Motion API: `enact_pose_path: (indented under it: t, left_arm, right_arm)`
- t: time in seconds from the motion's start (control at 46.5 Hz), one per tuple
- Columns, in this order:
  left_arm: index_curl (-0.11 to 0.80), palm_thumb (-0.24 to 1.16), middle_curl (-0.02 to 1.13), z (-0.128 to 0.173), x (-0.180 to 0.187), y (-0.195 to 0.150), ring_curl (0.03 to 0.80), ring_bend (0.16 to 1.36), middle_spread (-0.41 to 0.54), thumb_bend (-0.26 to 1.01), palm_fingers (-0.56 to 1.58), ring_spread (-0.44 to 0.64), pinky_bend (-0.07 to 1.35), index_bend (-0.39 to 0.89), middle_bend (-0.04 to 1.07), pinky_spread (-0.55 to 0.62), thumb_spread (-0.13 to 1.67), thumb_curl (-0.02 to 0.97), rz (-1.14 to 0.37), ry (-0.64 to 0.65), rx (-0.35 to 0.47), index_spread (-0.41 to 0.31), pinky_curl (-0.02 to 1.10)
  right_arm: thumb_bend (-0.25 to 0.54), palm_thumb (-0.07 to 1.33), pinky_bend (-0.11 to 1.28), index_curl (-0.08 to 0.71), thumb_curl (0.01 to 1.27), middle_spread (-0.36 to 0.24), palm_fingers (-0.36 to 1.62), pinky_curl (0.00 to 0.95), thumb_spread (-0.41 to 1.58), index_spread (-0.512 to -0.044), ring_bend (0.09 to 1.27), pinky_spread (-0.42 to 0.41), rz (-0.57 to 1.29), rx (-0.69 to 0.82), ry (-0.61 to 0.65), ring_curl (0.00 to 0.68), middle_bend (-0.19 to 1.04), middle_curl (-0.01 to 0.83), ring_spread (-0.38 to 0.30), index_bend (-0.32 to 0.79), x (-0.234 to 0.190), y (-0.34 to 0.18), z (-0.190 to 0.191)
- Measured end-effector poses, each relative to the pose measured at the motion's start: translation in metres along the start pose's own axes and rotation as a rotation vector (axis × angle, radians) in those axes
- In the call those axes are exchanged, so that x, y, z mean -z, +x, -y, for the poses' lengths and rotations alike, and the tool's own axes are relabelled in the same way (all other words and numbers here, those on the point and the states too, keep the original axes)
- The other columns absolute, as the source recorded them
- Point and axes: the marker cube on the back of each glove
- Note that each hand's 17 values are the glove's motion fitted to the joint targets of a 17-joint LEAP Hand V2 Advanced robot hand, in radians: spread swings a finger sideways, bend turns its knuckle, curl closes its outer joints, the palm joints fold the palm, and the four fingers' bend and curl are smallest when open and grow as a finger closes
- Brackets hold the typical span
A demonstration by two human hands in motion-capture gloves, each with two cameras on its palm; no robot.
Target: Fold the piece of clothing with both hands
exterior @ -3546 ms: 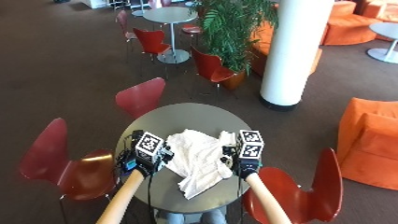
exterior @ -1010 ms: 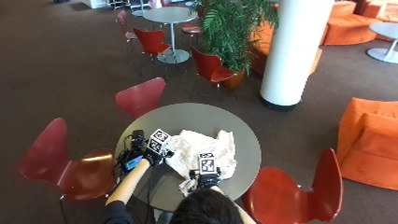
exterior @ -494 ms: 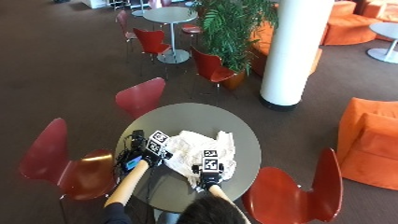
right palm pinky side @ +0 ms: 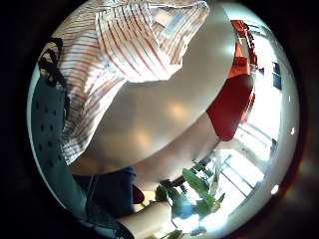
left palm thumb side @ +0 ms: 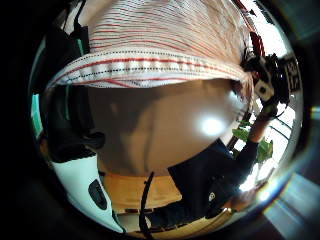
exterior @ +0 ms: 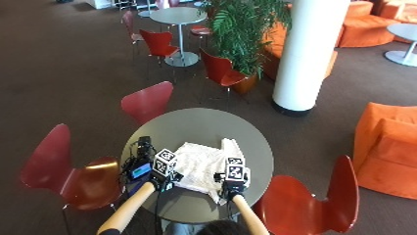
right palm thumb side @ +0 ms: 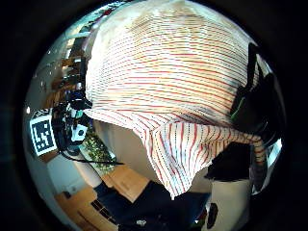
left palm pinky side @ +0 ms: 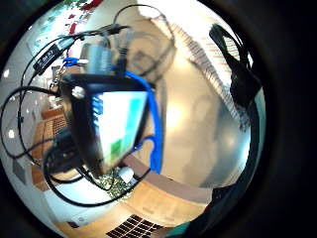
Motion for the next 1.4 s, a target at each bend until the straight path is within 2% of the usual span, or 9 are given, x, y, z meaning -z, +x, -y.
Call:
enact_pose_path:
  t: [0.107, 0.215, 0.516, 0.688, 0.838, 1.01, 1.182, 1.289, 1.397]
  left_arm:
    - [0.466, 0.79, 0.57, -0.027, -0.018, 0.022, 0.445, 0.37, -0.296, -0.01, 1.21, -0.33, 0.32, 0.13, 0.28, -0.33, 1.3, 0.444, 0.054, -0.07, 0.055, -0.26, 0.44]
    - [0.453, 0.81, 0.58, -0.038, -0.02, 0.053, 0.462, 0.43, -0.307, -0.01, 1.23, -0.34, 0.36, 0.12, 0.29, -0.33, 1.26, 0.463, -0.094, 0.042, -0.106, -0.263, 0.45]
    - [0.44, 0.91, 0.61, -0.083, 0.044, 0.063, 0.496, 0.54, -0.314, -0.01, 1.22, -0.36, 0.44, 0.15, 0.35, -0.34, 1.0, 0.591, -0.282, 0.01, -0.18, -0.261, 0.48]
    - [0.452, 0.93, 0.62, -0.01, 0.073, 0.026, 0.499, 0.56, -0.313, -0.02, 1.22, -0.36, 0.45, 0.17, 0.38, -0.34, 0.84, 0.659, -0.277, -0.026, -0.096, -0.264, 0.48]
    - [0.468, 0.94, 0.62, 0.023, 0.071, 0.007, 0.492, 0.54, -0.31, -0.01, 1.18, -0.35, 0.43, 0.18, 0.38, -0.34, 0.74, 0.708, -0.387, -0.209, 0.137, -0.263, 0.47]
    - [0.48, 0.96, 0.61, 0.074, 0.036, -0.009, 0.485, 0.52, -0.297, -0.02, 1.15, -0.35, 0.39, 0.18, 0.36, -0.31, 0.65, 0.751, -0.285, -0.209, 0.286, -0.259, 0.46]
    - [0.452, 0.94, 0.59, 0.066, 0.045, -0.012, 0.464, 0.42, -0.262, -0.02, 0.95, -0.3, 0.4, 0.12, 0.26, -0.28, 0.7, 0.755, -0.173, -0.03, 0.378, -0.222, 0.46]
    - [0.413, 0.85, 0.55, 0.034, 0.057, 0.002, 0.464, 0.43, -0.204, -0.04, 0.76, -0.23, 0.45, 0.08, 0.14, -0.24, 0.86, 0.719, -0.228, 0.093, 0.314, -0.18, 0.48]
    - [0.4, 0.66, 0.48, 0.007, 0.043, 0.02, 0.44, 0.42, -0.147, -0.07, 0.69, -0.15, 0.43, 0.14, 0.1, -0.19, 1.03, 0.64, -0.313, 0.087, 0.283, -0.165, 0.46]
  right_arm:
    - [-0.031, 1.0, 0.51, 0.434, 0.65, -0.24, 1.29, 0.38, 0.37, -0.284, 0.55, -0.353, -0.055, 0.002, 0.065, 0.465, 0.29, 0.515, -0.258, 0.24, -0.01, 0.038, 0.022]
    - [-0.037, 0.99, 0.5, 0.449, 0.67, -0.241, 1.29, 0.377, 0.34, -0.284, 0.55, -0.354, -0.109, 0.059, 0.089, 0.466, 0.29, 0.517, -0.257, 0.23, 0.01, 0.047, -0.014]
    - [-0.038, 0.97, 0.49, 0.474, 0.7, -0.238, 1.3, 0.374, 0.31, -0.281, 0.54, -0.355, -0.257, 0.07, 0.146, 0.462, 0.29, 0.515, -0.247, 0.2, 0.077, 0.049, -0.062]
    - [-0.038, 0.96, 0.49, 0.477, 0.7, -0.239, 1.3, 0.377, 0.34, -0.287, 0.53, -0.355, -0.293, -0.016, 0.117, 0.458, 0.3, 0.513, -0.259, 0.19, 0.122, 0.043, 0.009]
    - [-0.011, 0.99, 0.49, 0.472, 0.68, -0.248, 1.29, 0.377, 0.56, -0.287, 0.55, -0.354, -0.223, -0.113, -0.088, 0.458, 0.3, 0.514, -0.259, 0.18, 0.123, 0.029, 0.034]
    - [-0.012, 1.02, 0.47, 0.461, 0.66, -0.251, 1.23, 0.375, 0.7, -0.29, 0.53, -0.347, 0.017, -0.142, 0.119, 0.457, 0.31, 0.514, -0.263, 0.16, 0.098, 0.031, 0.101]
    - [-0.005, 1.06, 0.55, 0.377, 0.63, -0.219, 1.05, 0.394, 0.84, -0.29, 0.54, -0.325, 0.099, -0.242, 0.394, 0.457, 0.18, 0.472, -0.245, 0.06, 0.117, 0.059, 0.085]
    - [-0.018, 1.03, 0.56, 0.341, 0.61, -0.205, 1.05, 0.398, 0.93, -0.282, 0.52, -0.313, 0.063, -0.289, 0.263, 0.451, 0.17, 0.46, -0.23, 0.06, 0.114, 0.081, 0.051]
    - [-0.076, 0.82, 0.59, 0.295, 0.54, -0.159, 0.9, 0.408, 1.05, -0.243, 0.48, -0.234, 0.064, -0.35, 0.073, 0.446, 0.19, 0.464, -0.178, 0.03, 0.09, 0.1, 0.027]
